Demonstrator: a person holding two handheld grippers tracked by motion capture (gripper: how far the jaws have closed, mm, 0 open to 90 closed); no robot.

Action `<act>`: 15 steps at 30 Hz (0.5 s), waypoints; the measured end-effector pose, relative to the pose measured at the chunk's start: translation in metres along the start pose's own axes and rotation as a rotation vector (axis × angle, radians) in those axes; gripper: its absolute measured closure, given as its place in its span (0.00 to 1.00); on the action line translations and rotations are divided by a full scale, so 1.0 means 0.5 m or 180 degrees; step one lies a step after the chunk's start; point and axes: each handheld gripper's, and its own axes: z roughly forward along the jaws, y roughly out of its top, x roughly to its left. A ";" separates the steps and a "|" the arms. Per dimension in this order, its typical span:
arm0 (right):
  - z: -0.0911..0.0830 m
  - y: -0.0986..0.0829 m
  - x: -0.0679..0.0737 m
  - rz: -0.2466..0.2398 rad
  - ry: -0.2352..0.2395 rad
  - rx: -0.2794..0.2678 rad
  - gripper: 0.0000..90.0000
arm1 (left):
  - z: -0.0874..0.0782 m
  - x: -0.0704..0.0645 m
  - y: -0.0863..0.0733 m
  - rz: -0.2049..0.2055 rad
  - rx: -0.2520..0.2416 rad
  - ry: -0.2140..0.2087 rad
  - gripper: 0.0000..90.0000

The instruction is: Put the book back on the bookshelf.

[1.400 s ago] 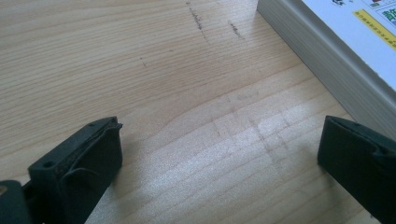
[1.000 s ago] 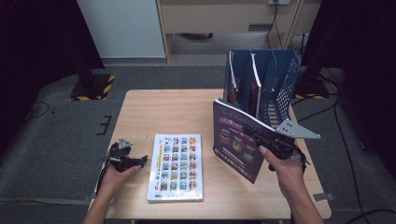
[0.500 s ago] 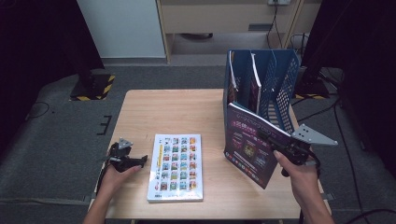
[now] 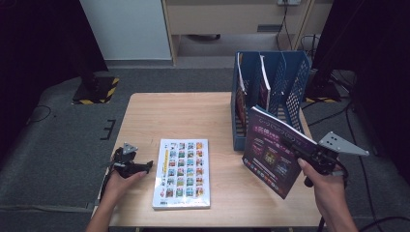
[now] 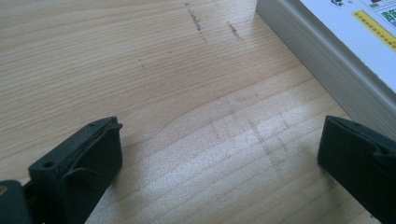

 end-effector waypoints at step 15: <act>-0.055 0.009 -0.029 0.0031 -0.0172 -0.0029 0.94 | 0.000 0.000 0.000 0.0001 0.0001 0.0001 0.00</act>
